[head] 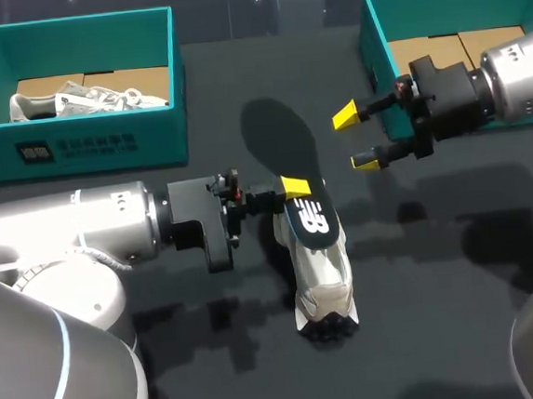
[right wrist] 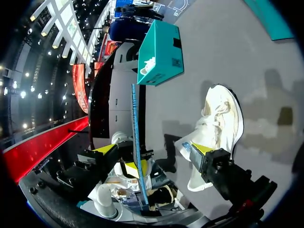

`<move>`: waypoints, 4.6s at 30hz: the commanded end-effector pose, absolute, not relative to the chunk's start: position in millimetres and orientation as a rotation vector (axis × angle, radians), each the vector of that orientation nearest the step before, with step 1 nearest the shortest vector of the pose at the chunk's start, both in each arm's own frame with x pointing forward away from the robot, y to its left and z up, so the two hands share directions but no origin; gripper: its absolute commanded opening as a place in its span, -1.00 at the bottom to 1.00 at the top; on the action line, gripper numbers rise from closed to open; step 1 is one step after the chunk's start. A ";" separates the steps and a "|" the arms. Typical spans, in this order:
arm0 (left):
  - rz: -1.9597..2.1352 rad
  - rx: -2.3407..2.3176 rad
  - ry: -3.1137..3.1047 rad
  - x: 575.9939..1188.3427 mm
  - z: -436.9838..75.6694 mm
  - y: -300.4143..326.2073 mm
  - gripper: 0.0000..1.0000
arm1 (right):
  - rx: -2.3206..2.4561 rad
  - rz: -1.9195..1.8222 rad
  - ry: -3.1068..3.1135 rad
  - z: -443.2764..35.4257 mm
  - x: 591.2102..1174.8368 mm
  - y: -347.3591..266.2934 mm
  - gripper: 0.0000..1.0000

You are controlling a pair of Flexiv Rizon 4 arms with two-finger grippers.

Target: Take the shoe out of the shoebox, open the shoe tongue, remove and reinsert the insole, then place the shoe into the shoebox

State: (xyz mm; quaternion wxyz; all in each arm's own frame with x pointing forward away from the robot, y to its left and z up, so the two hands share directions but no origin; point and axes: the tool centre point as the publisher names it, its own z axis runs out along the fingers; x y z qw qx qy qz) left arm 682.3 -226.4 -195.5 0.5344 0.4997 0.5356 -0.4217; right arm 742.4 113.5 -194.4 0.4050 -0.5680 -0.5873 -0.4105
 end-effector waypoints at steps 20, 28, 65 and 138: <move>-1.123 1.242 1.230 698.3 -210.2 -260.0 -1.00 | -1.460 -1.007 -1.441 -198.2 716.8 149.7 0.99; -1.130 1.252 1.219 693.4 -210.9 -266.4 -1.00 | -1.450 -1.023 -1.432 -200.5 717.9 152.9 0.43; -1.102 1.232 1.204 687.4 -213.5 -266.4 -1.00 | -1.431 -1.061 -1.404 -207.4 725.3 149.3 -1.00; -0.749 1.834 1.975 758.8 -105.5 -174.6 1.00 | -1.390 -1.088 -1.283 -232.8 671.7 158.4 -1.00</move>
